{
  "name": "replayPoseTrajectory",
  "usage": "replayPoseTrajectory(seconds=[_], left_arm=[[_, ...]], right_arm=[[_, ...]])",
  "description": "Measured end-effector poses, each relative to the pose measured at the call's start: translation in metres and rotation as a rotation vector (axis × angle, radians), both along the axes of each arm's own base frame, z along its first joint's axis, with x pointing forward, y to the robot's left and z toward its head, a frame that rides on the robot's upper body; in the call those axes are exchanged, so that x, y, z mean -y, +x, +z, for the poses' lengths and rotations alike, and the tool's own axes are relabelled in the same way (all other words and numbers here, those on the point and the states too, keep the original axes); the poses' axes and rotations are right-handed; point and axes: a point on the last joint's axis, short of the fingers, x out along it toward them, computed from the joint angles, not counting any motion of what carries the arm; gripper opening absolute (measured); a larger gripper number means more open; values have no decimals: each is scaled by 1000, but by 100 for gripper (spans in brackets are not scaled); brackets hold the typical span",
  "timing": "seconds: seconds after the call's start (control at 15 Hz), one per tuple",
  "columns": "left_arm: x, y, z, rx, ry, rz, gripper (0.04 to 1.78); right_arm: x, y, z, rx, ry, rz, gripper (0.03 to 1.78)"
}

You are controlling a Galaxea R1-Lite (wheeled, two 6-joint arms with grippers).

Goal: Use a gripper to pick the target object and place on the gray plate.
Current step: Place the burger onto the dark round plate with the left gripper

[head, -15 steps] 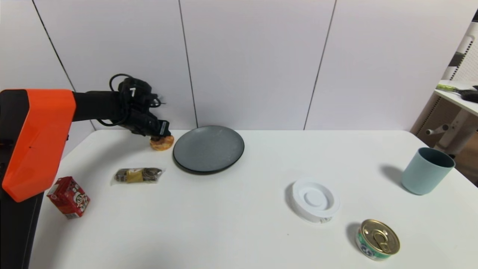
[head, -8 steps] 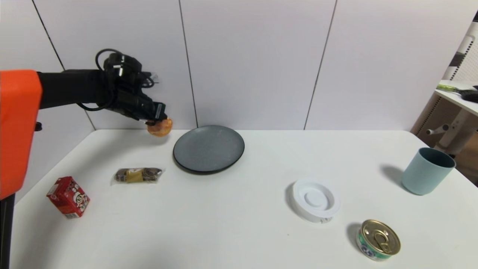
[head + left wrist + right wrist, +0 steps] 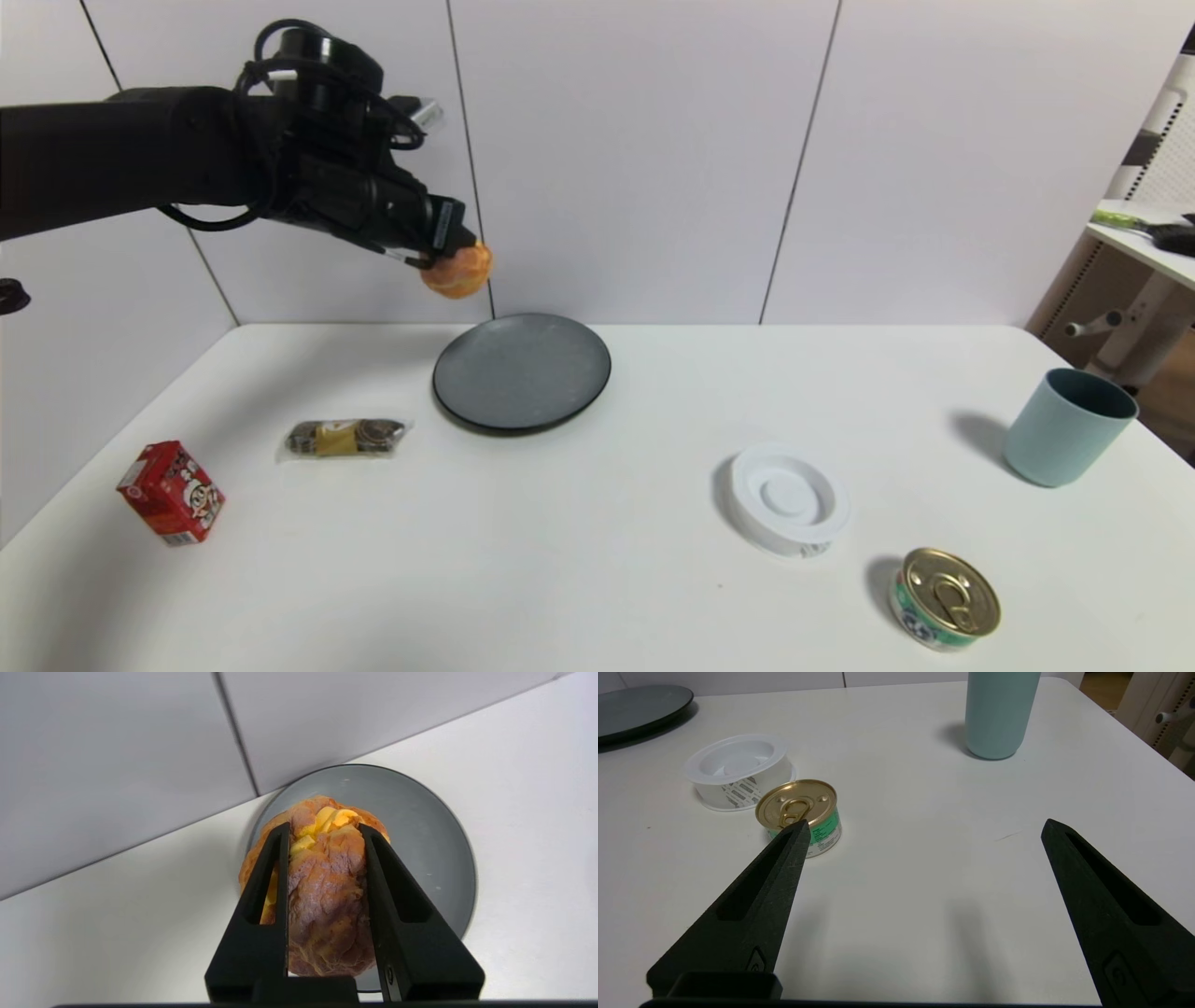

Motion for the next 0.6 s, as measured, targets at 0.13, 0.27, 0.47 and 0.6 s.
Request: replayPoseTrajectory(seconds=[0.13, 0.27, 0.47, 0.6], left_arm=[[16, 0, -7, -16, 6, -36, 51], [29, 4, -19, -41, 15, -61, 51], [44, 16, -45, -101, 36, -84, 51], [49, 26, -66, -147, 51, -87, 51]], right_arm=[[0, 0, 0, 0, 0, 0, 171], [0, 0, 0, 1, 0, 0, 171], [0, 0, 0, 0, 0, 0, 171], [0, 0, 0, 0, 0, 0, 171]])
